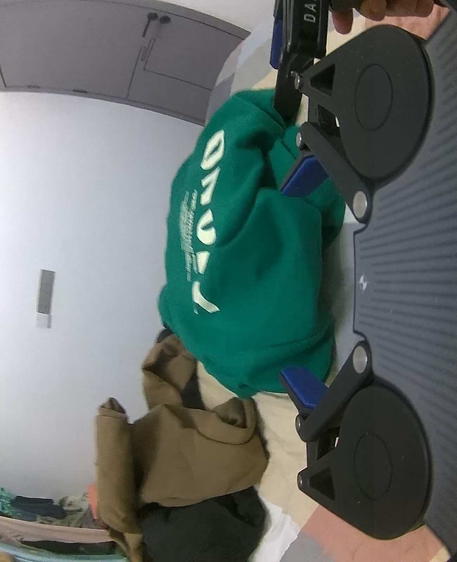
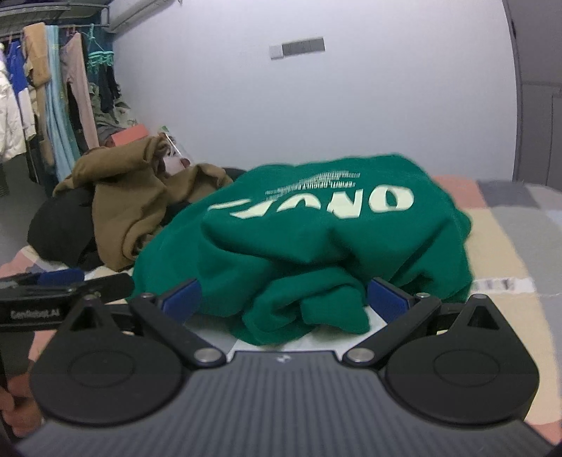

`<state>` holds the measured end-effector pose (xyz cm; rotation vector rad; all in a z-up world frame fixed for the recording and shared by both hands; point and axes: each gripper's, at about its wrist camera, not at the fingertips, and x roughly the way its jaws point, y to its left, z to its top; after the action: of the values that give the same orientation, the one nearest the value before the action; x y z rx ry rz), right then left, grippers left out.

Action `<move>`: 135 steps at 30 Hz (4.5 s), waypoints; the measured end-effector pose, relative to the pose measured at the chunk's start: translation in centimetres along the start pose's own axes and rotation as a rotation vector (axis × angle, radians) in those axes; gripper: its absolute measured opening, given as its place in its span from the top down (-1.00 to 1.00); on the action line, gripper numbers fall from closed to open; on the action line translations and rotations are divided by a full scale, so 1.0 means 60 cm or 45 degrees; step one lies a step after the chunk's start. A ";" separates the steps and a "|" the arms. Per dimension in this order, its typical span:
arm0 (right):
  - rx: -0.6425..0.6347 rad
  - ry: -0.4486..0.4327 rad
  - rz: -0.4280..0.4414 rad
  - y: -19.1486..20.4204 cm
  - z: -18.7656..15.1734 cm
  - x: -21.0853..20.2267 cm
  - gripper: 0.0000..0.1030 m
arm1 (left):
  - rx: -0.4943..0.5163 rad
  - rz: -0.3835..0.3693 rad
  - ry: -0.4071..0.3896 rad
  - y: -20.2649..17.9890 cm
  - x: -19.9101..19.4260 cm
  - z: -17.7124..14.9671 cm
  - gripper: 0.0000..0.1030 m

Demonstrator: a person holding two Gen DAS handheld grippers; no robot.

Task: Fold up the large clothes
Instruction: 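Grasp the green hoodie with the right gripper while the left gripper grasps it too, then lift the hoodie with both grippers and shake it out in the air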

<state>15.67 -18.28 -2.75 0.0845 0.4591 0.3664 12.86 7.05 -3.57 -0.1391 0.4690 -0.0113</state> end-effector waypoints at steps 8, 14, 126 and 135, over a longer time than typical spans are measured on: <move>-0.027 0.159 -0.014 -0.023 -0.035 0.118 -0.98 | -0.196 0.000 0.172 0.058 0.088 -0.021 -1.00; -0.081 0.144 -0.077 -0.034 -0.059 0.175 -1.00 | -0.317 -0.076 0.222 0.079 0.112 -0.032 -1.00; 0.681 -0.080 0.433 -0.187 -0.033 -0.218 0.73 | -0.876 -0.848 0.058 0.098 -0.172 -0.087 0.67; 0.905 0.006 0.438 -0.199 -0.072 -0.202 -0.58 | -1.050 -0.884 0.173 0.116 -0.117 -0.118 -0.49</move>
<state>7.52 -33.82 -3.49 0.8608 0.5642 0.5262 3.26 13.34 -7.60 -1.1123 0.5196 -0.5144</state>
